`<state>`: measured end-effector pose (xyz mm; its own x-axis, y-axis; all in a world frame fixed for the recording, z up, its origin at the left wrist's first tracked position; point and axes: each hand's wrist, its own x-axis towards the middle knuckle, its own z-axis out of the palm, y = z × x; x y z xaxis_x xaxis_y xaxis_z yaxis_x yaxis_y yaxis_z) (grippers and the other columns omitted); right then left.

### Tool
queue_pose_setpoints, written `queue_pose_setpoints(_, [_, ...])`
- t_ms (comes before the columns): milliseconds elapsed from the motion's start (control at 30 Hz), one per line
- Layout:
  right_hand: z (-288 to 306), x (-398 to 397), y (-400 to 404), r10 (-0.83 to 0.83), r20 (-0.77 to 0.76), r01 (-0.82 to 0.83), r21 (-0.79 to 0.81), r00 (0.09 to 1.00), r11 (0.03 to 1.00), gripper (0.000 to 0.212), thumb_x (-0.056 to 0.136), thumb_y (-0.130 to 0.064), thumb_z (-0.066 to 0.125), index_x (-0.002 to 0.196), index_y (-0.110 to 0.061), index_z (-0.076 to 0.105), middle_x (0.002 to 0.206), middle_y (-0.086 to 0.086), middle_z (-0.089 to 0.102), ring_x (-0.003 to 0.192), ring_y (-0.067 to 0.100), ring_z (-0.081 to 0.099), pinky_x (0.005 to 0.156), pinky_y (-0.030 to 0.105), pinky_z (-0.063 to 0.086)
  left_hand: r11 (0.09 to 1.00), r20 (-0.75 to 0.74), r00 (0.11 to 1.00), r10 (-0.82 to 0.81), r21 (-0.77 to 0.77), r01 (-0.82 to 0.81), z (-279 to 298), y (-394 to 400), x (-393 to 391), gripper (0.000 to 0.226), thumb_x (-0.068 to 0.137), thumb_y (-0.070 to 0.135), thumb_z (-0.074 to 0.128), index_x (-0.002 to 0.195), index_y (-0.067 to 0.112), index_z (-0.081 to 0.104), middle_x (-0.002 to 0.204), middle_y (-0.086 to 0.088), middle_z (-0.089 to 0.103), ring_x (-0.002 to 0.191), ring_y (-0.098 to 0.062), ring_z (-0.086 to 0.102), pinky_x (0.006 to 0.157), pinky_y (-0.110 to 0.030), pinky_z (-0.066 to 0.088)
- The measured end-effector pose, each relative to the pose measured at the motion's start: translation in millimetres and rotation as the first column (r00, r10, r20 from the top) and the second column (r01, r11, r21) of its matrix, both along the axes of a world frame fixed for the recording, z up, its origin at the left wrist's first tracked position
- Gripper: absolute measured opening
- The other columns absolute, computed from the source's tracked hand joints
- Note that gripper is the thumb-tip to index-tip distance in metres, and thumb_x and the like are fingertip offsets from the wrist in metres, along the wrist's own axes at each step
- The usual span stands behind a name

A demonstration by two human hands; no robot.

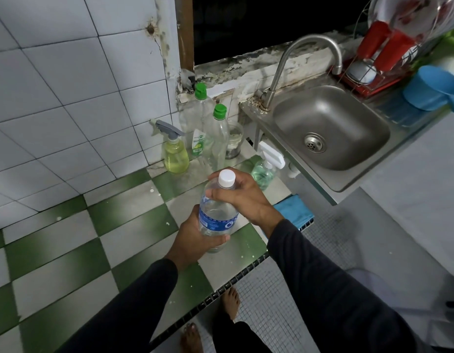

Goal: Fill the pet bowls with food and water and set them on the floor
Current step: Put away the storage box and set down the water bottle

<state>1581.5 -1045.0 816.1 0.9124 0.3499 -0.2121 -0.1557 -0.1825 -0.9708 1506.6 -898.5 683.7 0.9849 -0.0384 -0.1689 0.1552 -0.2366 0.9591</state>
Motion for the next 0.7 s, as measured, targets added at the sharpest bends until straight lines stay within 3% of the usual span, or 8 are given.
queue_pose_setpoints(133, [7.0, -13.3, 0.4, -0.008, 0.012, 0.008, 0.000, 1.000, 1.000, 0.033, 0.071, -0.023, 0.087, 0.100, -0.017, 0.073, 0.098, 0.008, 0.076, 0.088, 0.014, 0.071, 0.089, 0.041, 0.058, 0.999, 0.001, 0.999, -0.033, -0.035, 0.033, 7.5, 2.0, -11.4, 0.094, 0.068, 0.045, 0.094, 0.146, 0.043, 0.042, 0.136, 0.019, 0.062, 0.124, 0.000, 0.061, 0.089, -0.007, 0.050])
queue_pose_setpoints(300, [14.7, -34.1, 2.7, -0.021, 0.020, 0.021, 0.023, 1.000, 1.000, 0.028, 0.075, -0.015, 0.086, 0.100, -0.014, 0.073, 0.095, 0.006, 0.077, 0.087, 0.014, 0.072, 0.087, 0.036, 0.059, 0.998, -0.001, 0.999, -0.054, -0.041, 0.054, 14.8, 6.9, -28.7, 0.089, 0.067, 0.040, 0.096, 0.141, 0.041, 0.046, 0.131, 0.014, 0.067, 0.119, -0.006, 0.066, 0.097, -0.030, 0.056])
queue_pose_setpoints(500, [20.5, -64.1, 7.5, -0.039, 0.040, 0.038, 0.019, 0.998, 0.999, 0.028, 0.075, -0.016, 0.086, 0.099, -0.013, 0.073, 0.090, 0.001, 0.077, 0.084, 0.012, 0.071, 0.079, 0.026, 0.058, 0.998, -0.010, 0.998, -0.057, -0.025, 0.056, 25.1, 12.5, -56.4, 0.081, 0.064, 0.039, 0.097, 0.132, 0.041, 0.052, 0.122, 0.016, 0.071, 0.111, -0.003, 0.068, 0.091, -0.024, 0.058])
queue_pose_setpoints(700, [27.3, -94.4, 9.0, -0.038, 0.051, 0.038, 0.001, 0.998, 0.999, 0.039, 0.064, -0.038, 0.087, 0.097, -0.022, 0.074, 0.094, 0.001, 0.078, 0.089, 0.014, 0.074, 0.085, 0.032, 0.060, 0.998, -0.042, 0.997, -0.059, -0.020, 0.058, 31.6, 14.2, -86.6, 0.082, 0.061, 0.042, 0.097, 0.131, 0.045, 0.053, 0.119, 0.022, 0.071, 0.106, 0.002, 0.069, 0.083, -0.015, 0.057])
